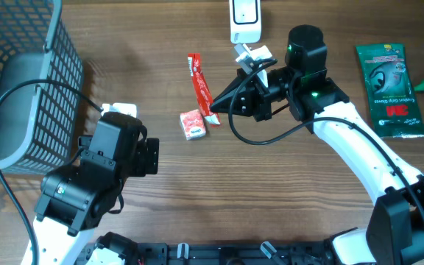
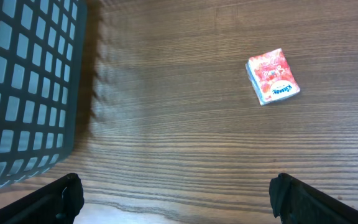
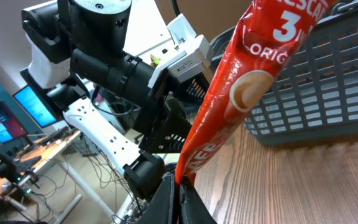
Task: Scan the item barcode
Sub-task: 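Lift the coffee stick and carry it to the white scanner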
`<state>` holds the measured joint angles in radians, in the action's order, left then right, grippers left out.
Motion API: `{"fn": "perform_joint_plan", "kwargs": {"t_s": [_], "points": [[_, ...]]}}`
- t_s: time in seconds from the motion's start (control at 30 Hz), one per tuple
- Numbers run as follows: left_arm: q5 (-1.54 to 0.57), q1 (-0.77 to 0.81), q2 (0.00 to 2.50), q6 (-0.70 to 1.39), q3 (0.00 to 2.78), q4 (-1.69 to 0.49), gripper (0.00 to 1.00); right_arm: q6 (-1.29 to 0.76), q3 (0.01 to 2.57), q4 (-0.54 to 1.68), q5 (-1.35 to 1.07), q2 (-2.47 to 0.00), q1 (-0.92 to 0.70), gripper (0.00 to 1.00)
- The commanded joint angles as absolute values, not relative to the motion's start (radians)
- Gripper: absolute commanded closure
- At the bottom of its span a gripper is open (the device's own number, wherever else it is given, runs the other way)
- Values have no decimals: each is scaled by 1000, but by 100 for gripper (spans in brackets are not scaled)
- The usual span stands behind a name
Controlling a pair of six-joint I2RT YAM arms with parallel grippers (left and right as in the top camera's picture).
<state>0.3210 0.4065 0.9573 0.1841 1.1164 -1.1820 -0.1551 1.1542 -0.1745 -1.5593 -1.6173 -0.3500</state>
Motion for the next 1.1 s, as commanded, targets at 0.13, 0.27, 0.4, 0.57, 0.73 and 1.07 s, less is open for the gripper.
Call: {"fn": "perform_joint_plan", "kwargs": {"t_s": [0.13, 0.27, 0.4, 0.57, 0.73, 1.07], "points": [[331, 408, 956, 172, 1116, -1179, 0, -133, 1154, -183, -1622, -1613, -347, 96], [331, 408, 956, 172, 1116, -1179, 0, -134, 1154, -182, -1622, -1613, -347, 96], [331, 408, 956, 172, 1116, -1179, 0, -130, 1153, -152, -1606, -1613, -347, 96], [331, 408, 956, 172, 1116, -1179, 0, -167, 1153, -35, -1320, -1614, -347, 96], [331, 408, 956, 172, 1116, -1179, 0, -121, 1153, 170, -912, -1614, -348, 96], [331, 408, 956, 172, 1116, -1179, 0, -264, 1155, 307, -461, -1614, -348, 96]]}}
